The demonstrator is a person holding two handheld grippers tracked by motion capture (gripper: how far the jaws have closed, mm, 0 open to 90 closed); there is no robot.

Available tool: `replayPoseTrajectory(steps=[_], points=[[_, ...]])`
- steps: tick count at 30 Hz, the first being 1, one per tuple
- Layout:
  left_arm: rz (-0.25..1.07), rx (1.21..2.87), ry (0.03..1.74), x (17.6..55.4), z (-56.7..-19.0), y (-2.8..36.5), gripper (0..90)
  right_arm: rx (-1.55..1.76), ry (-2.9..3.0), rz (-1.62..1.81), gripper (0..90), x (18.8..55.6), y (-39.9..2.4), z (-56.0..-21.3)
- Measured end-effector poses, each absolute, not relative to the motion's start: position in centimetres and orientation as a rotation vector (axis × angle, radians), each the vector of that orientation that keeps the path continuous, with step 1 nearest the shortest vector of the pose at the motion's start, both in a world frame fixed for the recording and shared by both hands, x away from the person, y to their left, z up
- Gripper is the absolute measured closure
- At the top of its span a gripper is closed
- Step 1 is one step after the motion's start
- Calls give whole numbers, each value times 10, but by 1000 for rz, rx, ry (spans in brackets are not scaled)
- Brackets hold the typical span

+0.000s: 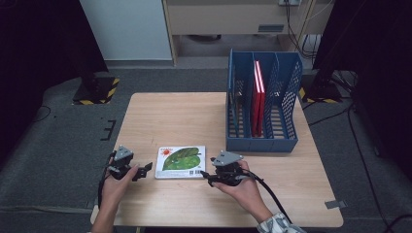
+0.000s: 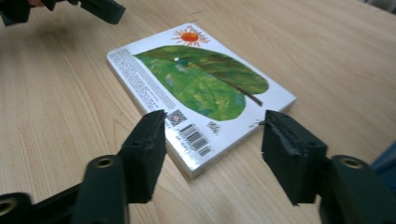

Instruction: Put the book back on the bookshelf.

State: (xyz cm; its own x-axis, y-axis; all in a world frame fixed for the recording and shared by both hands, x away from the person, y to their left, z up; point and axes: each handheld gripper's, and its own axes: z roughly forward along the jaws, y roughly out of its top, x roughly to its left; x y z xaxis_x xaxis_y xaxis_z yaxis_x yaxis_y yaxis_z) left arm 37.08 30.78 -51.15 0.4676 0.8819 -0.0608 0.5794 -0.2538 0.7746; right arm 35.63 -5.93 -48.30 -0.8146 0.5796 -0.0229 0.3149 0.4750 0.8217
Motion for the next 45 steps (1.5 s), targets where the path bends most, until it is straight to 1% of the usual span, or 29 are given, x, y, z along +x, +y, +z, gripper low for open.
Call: replayPoseTrajectory(steps=[3,6,7,9,13,20,23,26,28,36,38,45], points=[[494,1969,1158,365,-507,296,60,772,2451,1247,433,358,-54,-492],[472,1976,1125,364,-505,289,62,797,2460,1249,413,360,-52,-498],[460,2000,1107,366,-508,281,69,807,2469,1228,347,361,-50,-503],[443,2027,1098,368,-512,276,89,820,2471,1218,315,363,-49,-505],[417,2047,1091,372,-518,268,102,858,2484,1196,285,367,-48,-511],[360,2022,1139,380,-526,266,138,873,2534,1180,275,370,-41,-523],[324,2026,1141,383,-530,264,175,874,2543,1163,274,371,-38,-526],[310,2023,1133,384,-531,262,185,886,2543,1165,277,371,-38,-528],[297,2017,1120,383,-532,262,216,886,2540,1174,277,372,-38,-528],[300,2019,1128,382,-531,260,214,885,2575,1173,285,372,-36,-534],[295,2025,1119,381,-531,257,213,888,2563,1169,265,371,-35,-534],[285,2044,1104,375,-530,249,212,901,2547,1157,313,369,-45,-534]])
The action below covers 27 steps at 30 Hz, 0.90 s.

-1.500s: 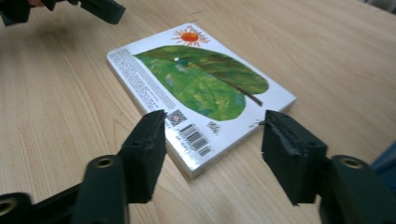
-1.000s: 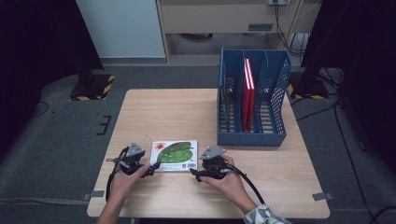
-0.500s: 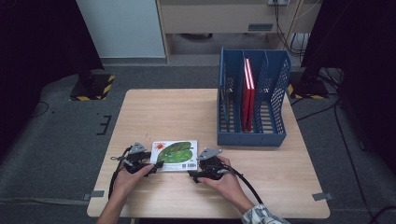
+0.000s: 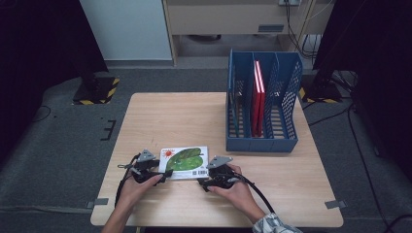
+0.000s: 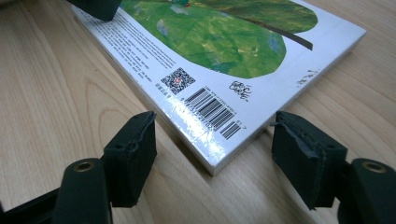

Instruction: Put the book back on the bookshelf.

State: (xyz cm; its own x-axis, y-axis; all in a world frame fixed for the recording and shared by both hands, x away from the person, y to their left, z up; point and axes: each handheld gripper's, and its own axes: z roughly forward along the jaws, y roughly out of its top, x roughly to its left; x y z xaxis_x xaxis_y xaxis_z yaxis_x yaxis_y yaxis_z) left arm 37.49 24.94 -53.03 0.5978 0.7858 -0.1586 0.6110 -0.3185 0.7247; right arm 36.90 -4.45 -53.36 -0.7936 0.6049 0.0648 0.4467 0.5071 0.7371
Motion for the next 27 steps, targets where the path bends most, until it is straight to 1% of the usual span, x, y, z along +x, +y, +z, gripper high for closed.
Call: replayPoseTrajectory(steps=[3,13,15,16,17,21,25,27], points=[[281,2056,1095,371,-530,245,214,895,2553,1149,337,365,-50,-533],[262,2086,1069,363,-528,232,212,877,2572,1090,332,349,-63,-529],[237,2094,1085,368,-526,233,181,881,2570,1092,308,349,-62,-529],[259,2095,1089,369,-525,234,144,874,2571,1088,305,349,-61,-529],[282,2088,1081,372,-522,235,131,867,2567,1086,305,349,-61,-530],[308,2059,1043,382,-516,240,145,866,2570,1079,298,350,-61,-531],[286,2085,1024,395,-517,243,106,866,2567,1070,273,349,-59,-531],[292,2093,1017,403,-517,245,103,871,2562,1067,267,348,-58,-532]])
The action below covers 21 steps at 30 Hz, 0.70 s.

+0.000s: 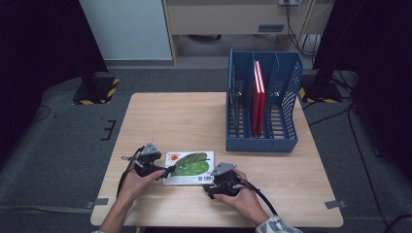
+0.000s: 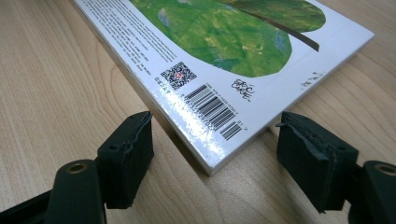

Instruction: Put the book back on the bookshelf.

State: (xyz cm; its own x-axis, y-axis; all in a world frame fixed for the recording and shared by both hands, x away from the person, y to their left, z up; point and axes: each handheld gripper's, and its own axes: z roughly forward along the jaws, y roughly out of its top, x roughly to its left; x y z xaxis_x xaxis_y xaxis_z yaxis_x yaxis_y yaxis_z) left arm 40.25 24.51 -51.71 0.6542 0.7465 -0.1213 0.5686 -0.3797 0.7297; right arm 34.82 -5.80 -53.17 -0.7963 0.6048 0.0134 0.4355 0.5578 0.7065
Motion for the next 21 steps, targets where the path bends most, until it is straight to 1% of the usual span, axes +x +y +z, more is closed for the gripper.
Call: replayPoseTrajectory(steps=[4,5,7,9,12,14,17,21], points=[[289,2101,1005,413,-516,244,103,871,2563,1065,264,347,-57,-531],[259,2111,998,418,-517,242,104,871,2561,1063,262,347,-57,-531],[242,2140,992,423,-520,238,110,873,2563,1059,262,347,-57,-531],[224,2131,1000,426,-523,238,139,875,2563,1056,264,347,-57,-531],[242,2136,994,428,-524,238,139,875,2559,1054,266,347,-56,-531],[226,2132,993,428,-525,239,141,870,2558,1052,271,347,-57,-531],[201,2154,980,428,-527,237,162,868,2557,1055,278,346,-56,-531],[201,2145,991,429,-527,237,186,868,2555,1056,287,346,-56,-531]])
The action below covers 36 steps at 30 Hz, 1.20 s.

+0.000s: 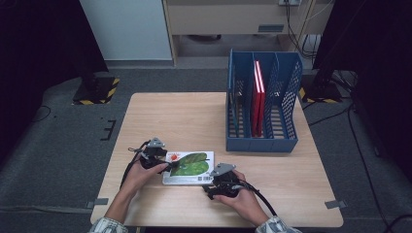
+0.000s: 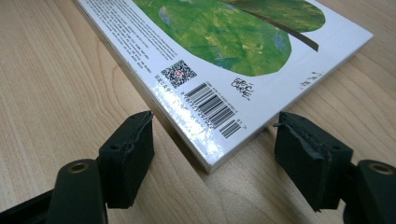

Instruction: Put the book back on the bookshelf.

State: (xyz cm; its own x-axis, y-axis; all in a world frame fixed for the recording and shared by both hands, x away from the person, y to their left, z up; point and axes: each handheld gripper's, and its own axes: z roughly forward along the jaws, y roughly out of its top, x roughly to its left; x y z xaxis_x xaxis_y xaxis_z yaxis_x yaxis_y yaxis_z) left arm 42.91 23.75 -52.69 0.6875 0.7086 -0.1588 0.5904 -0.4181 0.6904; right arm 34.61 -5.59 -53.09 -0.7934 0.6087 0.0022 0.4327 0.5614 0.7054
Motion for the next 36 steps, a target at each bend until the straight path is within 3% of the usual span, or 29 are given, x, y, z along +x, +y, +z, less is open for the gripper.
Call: replayPoseTrajectory(steps=[22,36], points=[[190,2139,1016,431,-525,242,266,886,2540,1064,308,345,-54,-531],[199,2110,1057,429,-520,242,309,912,2538,1042,271,343,-49,-531]])
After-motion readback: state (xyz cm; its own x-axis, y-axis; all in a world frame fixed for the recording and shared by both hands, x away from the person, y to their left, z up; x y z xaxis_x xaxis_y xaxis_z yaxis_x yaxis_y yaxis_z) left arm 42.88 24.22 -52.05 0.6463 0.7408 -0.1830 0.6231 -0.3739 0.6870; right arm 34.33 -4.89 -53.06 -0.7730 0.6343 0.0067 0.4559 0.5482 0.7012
